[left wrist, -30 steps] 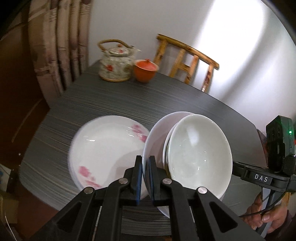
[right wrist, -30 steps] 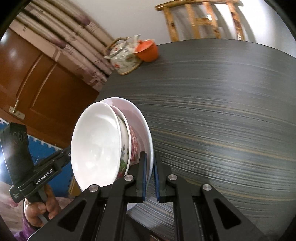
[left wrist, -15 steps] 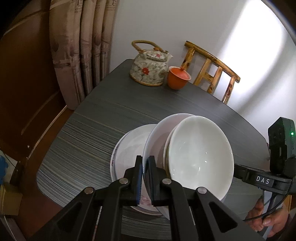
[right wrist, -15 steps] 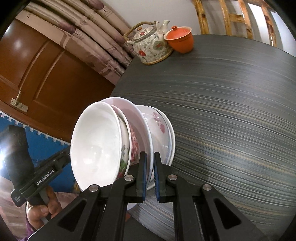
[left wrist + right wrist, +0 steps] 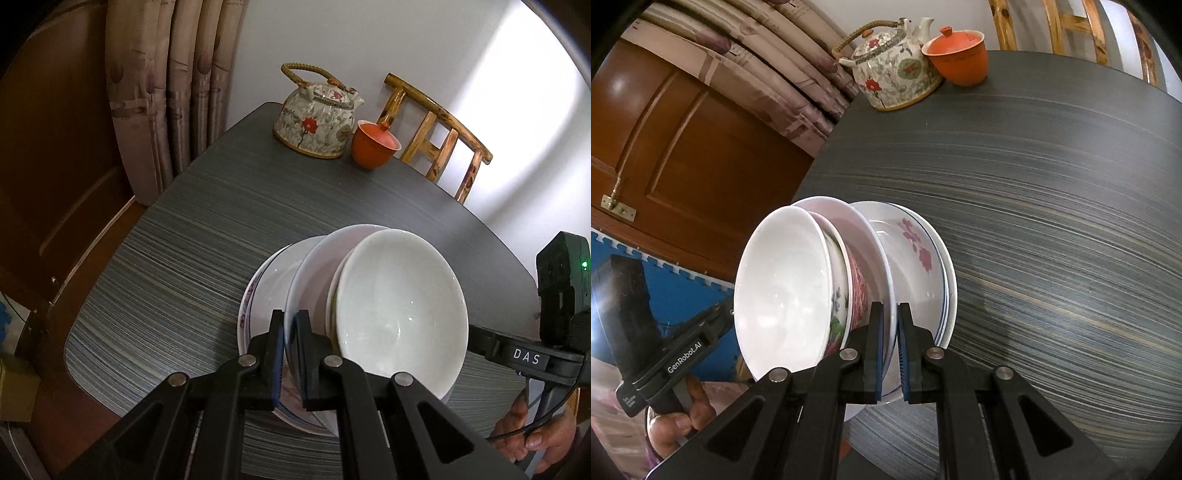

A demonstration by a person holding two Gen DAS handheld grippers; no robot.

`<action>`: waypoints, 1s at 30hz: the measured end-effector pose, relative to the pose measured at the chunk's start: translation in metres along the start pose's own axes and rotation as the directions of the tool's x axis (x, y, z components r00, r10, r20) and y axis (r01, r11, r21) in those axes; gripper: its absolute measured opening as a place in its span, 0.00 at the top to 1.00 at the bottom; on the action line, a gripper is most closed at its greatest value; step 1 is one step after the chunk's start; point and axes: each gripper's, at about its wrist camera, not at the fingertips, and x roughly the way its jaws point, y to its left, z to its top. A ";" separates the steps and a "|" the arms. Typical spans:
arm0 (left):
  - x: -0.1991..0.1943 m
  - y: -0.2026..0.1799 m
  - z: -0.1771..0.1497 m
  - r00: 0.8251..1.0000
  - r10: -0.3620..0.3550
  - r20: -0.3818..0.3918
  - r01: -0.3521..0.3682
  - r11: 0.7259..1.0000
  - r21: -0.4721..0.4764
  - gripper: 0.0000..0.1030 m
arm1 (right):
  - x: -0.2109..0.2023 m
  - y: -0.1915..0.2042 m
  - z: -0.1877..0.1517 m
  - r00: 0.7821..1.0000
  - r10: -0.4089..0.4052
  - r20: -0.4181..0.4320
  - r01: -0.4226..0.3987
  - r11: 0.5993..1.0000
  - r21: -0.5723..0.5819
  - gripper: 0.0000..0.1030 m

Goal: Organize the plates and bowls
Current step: 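Lift the pink plate with bowls using both tools over the floral plate stack, then lower the pink plate onto the floral plates and open both tools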

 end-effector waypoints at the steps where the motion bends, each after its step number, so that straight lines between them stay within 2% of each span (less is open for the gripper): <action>1: 0.001 0.000 0.000 1.000 0.001 -0.001 -0.001 1.000 0.000 0.96 | 0.001 0.000 0.000 1.000 -0.002 0.000 0.002 1.000 -0.001 0.90; 18: 0.013 0.004 -0.004 1.000 0.006 -0.001 -0.006 1.000 0.004 0.96 | 0.011 -0.002 0.001 1.000 -0.004 -0.008 0.004 1.000 0.011 0.90; 27: 0.013 -0.002 -0.007 0.999 0.040 0.032 -0.042 0.997 0.057 0.94 | 0.009 -0.006 -0.002 1.000 0.018 0.013 -0.018 1.000 0.023 0.90; 30: 0.009 -0.005 -0.007 0.996 0.068 0.055 -0.073 0.994 0.083 0.92 | 0.008 -0.001 -0.004 1.000 -0.012 0.029 0.012 1.000 -0.006 0.90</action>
